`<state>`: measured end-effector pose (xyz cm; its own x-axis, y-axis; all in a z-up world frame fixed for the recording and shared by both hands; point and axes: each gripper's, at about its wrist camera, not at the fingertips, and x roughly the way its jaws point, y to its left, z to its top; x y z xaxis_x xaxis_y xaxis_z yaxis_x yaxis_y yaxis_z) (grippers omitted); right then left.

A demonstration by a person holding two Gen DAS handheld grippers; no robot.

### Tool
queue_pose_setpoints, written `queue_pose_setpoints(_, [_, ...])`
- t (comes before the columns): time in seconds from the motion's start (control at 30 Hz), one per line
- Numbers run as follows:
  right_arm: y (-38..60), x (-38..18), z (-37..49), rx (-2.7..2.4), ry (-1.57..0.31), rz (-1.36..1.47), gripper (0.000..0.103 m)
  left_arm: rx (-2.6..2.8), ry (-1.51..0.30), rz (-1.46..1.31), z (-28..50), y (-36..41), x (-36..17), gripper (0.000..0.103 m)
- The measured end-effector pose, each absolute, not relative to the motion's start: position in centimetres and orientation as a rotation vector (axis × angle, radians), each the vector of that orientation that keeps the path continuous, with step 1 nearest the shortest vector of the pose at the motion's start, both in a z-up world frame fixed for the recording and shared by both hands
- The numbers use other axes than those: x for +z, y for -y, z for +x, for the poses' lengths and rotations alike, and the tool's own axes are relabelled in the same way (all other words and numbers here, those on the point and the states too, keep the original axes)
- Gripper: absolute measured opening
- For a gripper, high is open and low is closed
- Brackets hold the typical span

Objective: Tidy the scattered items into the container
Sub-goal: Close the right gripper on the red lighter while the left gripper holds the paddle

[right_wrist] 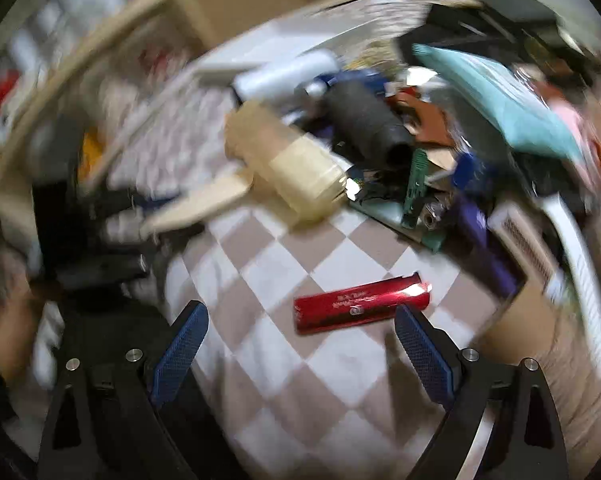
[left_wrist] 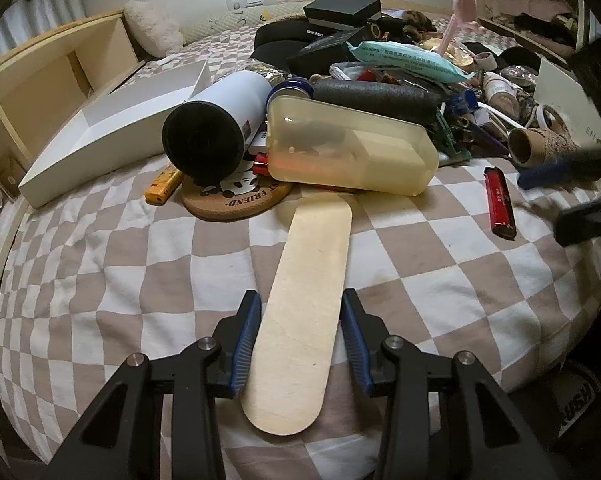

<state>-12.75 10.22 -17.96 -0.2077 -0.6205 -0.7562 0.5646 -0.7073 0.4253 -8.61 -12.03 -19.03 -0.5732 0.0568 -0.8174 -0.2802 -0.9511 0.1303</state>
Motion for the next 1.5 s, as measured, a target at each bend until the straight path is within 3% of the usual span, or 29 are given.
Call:
queue_pose_setpoints(0.1, [-10.9,-19.0,-11.7,-2.031,0.221,1.245,0.094,2.604,-0.355,-1.339,-8.6,12.2,-19.0,0.040])
queue_pose_setpoints(0.23, [-11.3,-20.0,-12.6,-2.090,0.219,1.258,0.094,2.604,-0.359,-1.336,-8.6,12.2,-19.0,0.040])
queue_pose_setpoints(0.77, [-11.5,-20.2,-16.6,-1.899,0.070,1.248,0.099,2.599,-0.337,-1.335,-8.6,12.3,-19.1,0.040])
queue_pose_setpoints(1.13, [-8.3,-20.7,-12.6,-2.113,-0.204,1.246,0.099,2.603,-0.368,-1.337,-8.5,12.1,-19.2,0.040])
queue_pose_setpoints(1.43, [-8.3,-21.1,-12.5,-2.187,-0.196,1.235,0.099,2.618,-0.415,-1.321,-8.4,11.8,-19.1,0.039])
queue_pose_setpoints(1.5, [-8.4,-21.0,-12.4,-2.200,-0.208,1.224,0.093,2.629,-0.424,-1.317,-8.4,11.8,-19.1,0.039])
